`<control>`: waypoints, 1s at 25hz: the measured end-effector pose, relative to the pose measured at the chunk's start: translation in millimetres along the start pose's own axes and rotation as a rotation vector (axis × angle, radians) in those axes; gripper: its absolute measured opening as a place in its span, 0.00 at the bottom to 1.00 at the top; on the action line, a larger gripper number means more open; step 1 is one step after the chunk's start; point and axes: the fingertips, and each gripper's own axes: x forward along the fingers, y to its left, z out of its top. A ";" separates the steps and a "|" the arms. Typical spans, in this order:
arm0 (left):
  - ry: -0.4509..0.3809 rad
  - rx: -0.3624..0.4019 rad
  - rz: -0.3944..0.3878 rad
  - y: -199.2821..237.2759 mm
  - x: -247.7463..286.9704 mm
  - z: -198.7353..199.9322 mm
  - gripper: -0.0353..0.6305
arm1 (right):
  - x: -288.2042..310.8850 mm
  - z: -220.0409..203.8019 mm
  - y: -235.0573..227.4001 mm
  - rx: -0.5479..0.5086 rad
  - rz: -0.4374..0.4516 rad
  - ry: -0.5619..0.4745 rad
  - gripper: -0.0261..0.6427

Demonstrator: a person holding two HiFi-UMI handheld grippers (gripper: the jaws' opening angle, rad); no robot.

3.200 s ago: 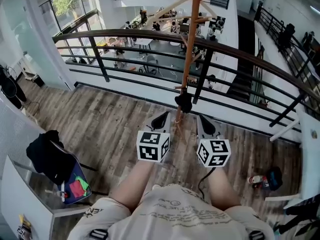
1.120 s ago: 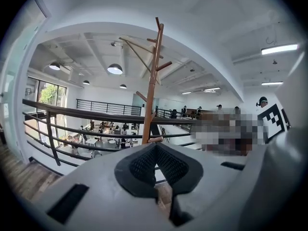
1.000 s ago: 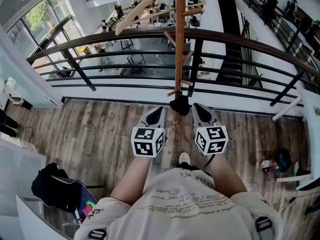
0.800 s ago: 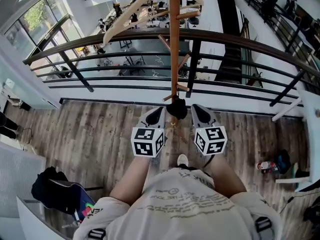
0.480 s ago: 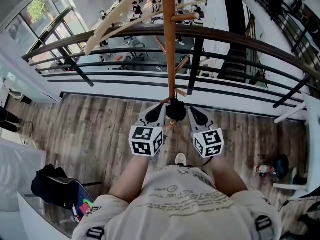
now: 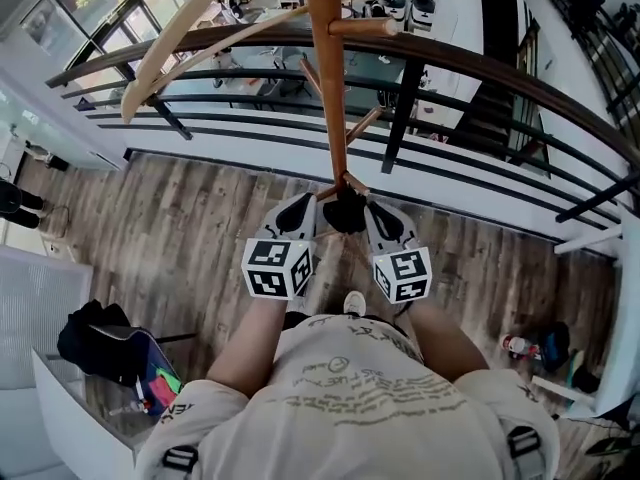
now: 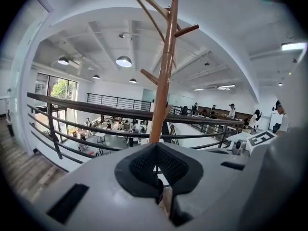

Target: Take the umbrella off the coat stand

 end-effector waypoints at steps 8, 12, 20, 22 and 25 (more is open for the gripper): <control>0.031 0.038 0.027 21.7 14.8 1.4 0.06 | 38.2 -38.8 -5.9 0.034 -0.013 0.043 0.13; 0.042 0.037 0.054 37.1 12.7 0.0 0.06 | 62.8 -56.0 -5.3 0.039 0.002 0.087 0.17; 0.055 0.040 0.103 58.8 8.7 -4.1 0.06 | 97.1 -79.1 -14.7 0.015 -0.040 0.122 0.19; 0.053 0.036 0.120 64.9 4.9 -4.2 0.06 | 103.0 -81.9 -14.2 0.005 -0.043 0.124 0.19; 0.057 0.027 0.145 71.2 1.4 -7.4 0.06 | 110.8 -86.3 -16.4 -0.006 -0.058 0.126 0.19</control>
